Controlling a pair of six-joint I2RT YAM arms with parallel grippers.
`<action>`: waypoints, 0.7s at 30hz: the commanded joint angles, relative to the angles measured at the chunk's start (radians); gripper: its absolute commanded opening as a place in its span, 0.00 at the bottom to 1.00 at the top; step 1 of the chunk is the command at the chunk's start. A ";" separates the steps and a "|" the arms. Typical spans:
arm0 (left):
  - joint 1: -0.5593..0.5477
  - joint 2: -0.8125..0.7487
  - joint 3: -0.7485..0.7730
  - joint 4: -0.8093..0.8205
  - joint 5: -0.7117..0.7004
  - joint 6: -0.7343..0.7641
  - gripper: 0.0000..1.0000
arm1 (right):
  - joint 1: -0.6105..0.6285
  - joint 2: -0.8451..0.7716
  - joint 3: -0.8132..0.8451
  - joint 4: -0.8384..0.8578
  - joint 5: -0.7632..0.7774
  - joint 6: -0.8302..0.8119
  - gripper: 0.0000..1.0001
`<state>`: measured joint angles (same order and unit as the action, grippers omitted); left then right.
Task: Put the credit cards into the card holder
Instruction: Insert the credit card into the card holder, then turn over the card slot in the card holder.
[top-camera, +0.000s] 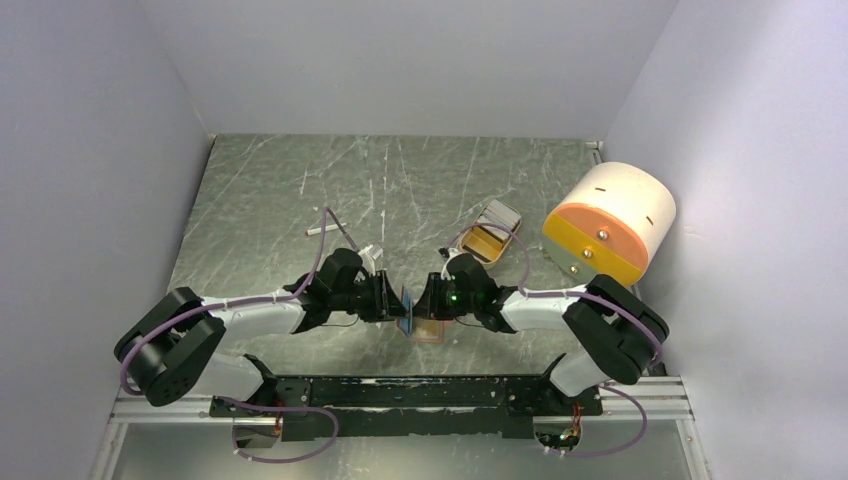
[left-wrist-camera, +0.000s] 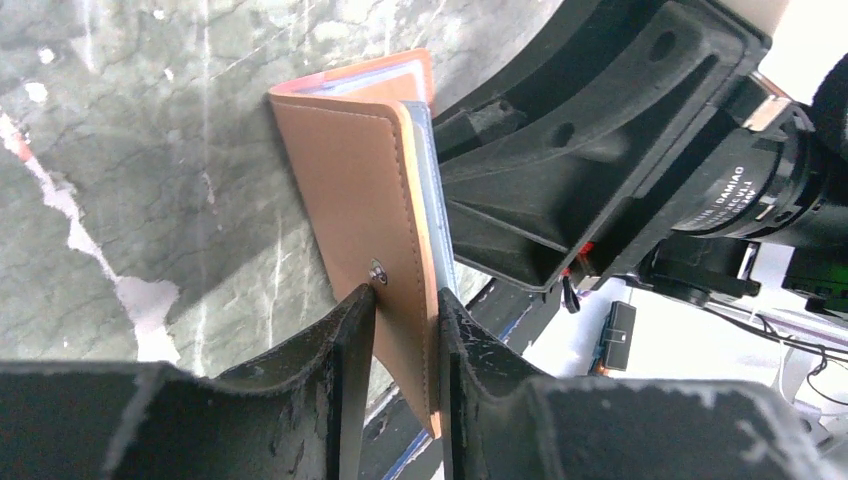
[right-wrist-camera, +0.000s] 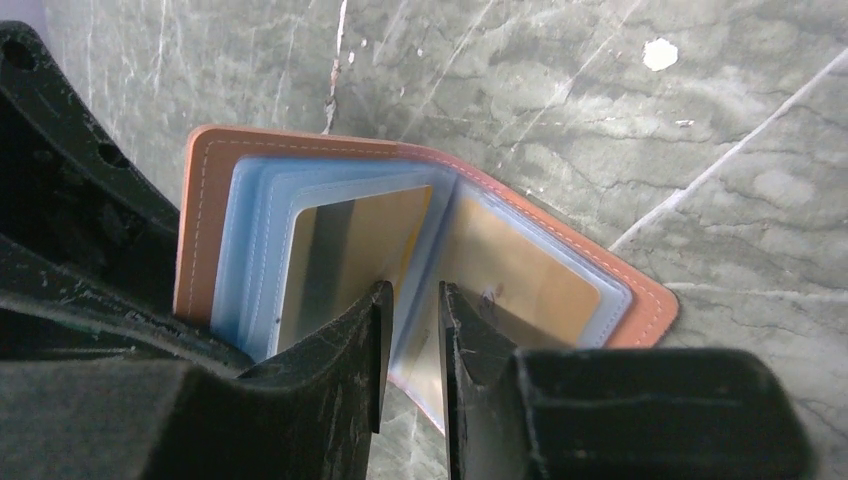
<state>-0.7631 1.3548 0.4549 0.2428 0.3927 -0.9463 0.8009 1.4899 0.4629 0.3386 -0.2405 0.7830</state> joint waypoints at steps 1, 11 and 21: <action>-0.007 -0.011 0.006 0.087 0.046 -0.005 0.33 | 0.006 -0.010 0.034 -0.018 0.041 -0.013 0.29; -0.019 -0.001 0.038 0.014 -0.008 0.014 0.09 | 0.005 -0.162 0.013 -0.151 0.159 0.010 0.50; -0.045 -0.091 0.173 -0.334 -0.163 0.080 0.09 | 0.022 -0.278 0.023 -0.141 0.086 0.073 0.58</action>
<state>-0.7944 1.3186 0.5659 0.0418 0.3012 -0.9062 0.8021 1.2270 0.4789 0.1730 -0.1139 0.8013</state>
